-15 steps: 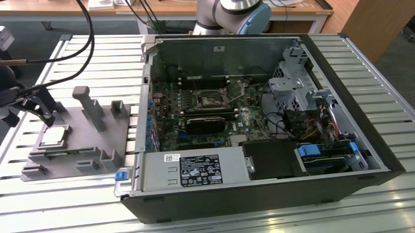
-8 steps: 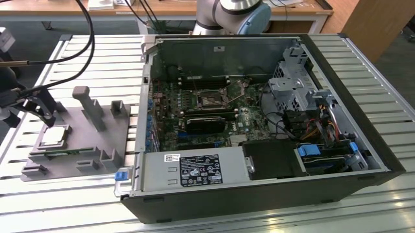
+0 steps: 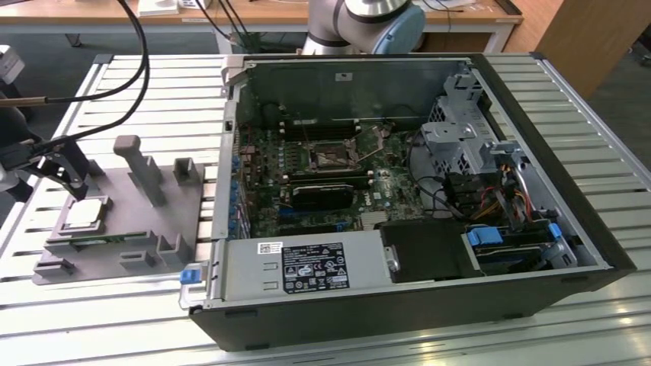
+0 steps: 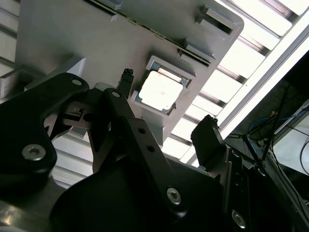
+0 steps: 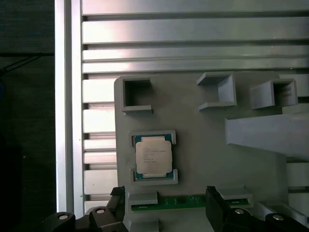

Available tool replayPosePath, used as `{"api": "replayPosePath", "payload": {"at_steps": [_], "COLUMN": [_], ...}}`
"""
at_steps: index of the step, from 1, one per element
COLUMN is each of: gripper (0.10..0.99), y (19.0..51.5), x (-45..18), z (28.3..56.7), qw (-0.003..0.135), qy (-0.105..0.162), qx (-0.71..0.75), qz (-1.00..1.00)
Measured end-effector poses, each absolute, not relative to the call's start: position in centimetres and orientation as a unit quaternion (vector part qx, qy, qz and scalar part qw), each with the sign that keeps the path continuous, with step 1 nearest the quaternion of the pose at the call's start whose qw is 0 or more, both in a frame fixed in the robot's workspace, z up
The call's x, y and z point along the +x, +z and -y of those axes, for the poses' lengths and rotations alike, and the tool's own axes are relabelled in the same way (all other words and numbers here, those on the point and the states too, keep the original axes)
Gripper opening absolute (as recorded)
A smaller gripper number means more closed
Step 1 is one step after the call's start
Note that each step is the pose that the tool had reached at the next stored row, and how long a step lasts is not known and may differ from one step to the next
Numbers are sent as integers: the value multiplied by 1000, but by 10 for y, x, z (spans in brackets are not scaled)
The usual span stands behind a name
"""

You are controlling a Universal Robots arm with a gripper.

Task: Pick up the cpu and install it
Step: 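Pick up the cpu and move it towards the insertion slot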

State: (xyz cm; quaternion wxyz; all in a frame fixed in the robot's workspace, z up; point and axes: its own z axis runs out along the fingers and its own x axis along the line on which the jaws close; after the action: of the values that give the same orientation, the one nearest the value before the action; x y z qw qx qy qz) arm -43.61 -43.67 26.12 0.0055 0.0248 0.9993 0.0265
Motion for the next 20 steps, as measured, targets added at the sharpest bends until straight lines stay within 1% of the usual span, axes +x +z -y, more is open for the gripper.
{"api": "replayPosePath", "payload": {"at_steps": [11, 20], "gripper": [761, 761], "y": [259, 253], "x": [-436, -436], "z": [436, 430], "qw": [6, 5], "qy": [27, 27], "qx": [25, 8], "qz": [-999, -1000]}}
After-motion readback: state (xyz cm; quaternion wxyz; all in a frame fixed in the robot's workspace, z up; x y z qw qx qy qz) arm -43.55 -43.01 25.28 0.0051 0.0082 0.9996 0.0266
